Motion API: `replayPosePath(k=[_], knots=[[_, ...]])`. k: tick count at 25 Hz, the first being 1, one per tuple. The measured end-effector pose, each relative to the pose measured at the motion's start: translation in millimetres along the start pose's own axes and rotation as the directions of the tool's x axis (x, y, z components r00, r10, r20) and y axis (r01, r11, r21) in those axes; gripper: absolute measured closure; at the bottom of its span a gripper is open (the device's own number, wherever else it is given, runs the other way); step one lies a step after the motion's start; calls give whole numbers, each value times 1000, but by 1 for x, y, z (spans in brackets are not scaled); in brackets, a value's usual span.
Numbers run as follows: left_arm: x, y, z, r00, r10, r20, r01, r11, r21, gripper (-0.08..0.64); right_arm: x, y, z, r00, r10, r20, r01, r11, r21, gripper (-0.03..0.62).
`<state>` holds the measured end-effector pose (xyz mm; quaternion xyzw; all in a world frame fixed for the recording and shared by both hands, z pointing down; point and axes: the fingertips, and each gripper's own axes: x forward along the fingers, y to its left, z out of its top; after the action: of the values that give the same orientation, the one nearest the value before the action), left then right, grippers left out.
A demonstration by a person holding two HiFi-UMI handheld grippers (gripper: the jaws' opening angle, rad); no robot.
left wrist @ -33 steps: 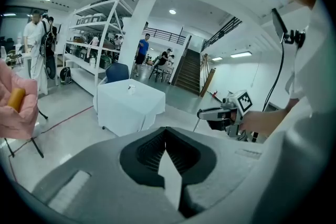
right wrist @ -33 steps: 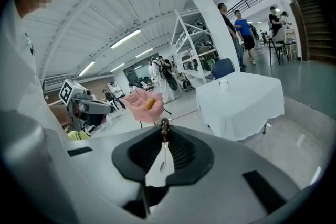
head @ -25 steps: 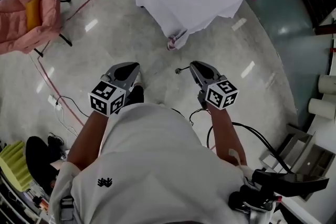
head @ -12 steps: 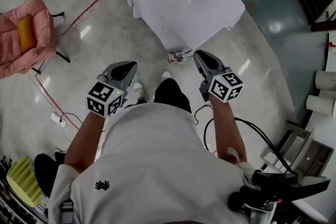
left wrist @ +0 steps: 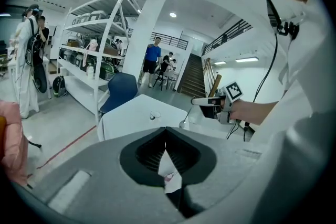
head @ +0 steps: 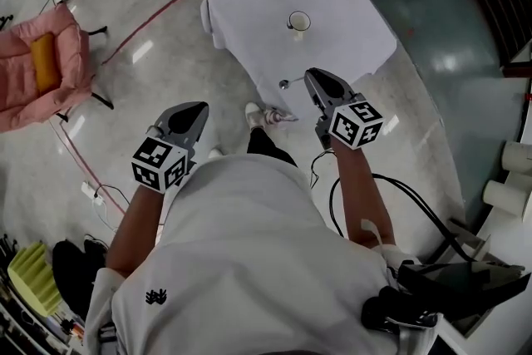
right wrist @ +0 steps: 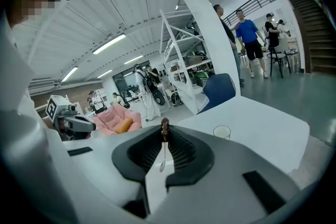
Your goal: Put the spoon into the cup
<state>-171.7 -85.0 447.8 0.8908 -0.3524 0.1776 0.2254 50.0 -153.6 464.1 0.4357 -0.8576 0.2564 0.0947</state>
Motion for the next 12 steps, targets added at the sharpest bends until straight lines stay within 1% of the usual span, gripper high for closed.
replayPosePath(k=[3, 6, 12], knots=[[29, 10, 23, 999, 32, 0, -32, 999, -9, 549, 22, -36, 23, 1000, 23, -7, -23, 1000, -3, 549], [54, 14, 40, 998, 57, -2, -57, 998, -15, 548, 40, -70, 38, 999, 36, -12, -36, 999, 0, 549], [87, 25, 58, 994, 113, -14, -113, 993, -27, 548, 74, -132, 54, 999, 42, -13, -42, 999, 17, 549]])
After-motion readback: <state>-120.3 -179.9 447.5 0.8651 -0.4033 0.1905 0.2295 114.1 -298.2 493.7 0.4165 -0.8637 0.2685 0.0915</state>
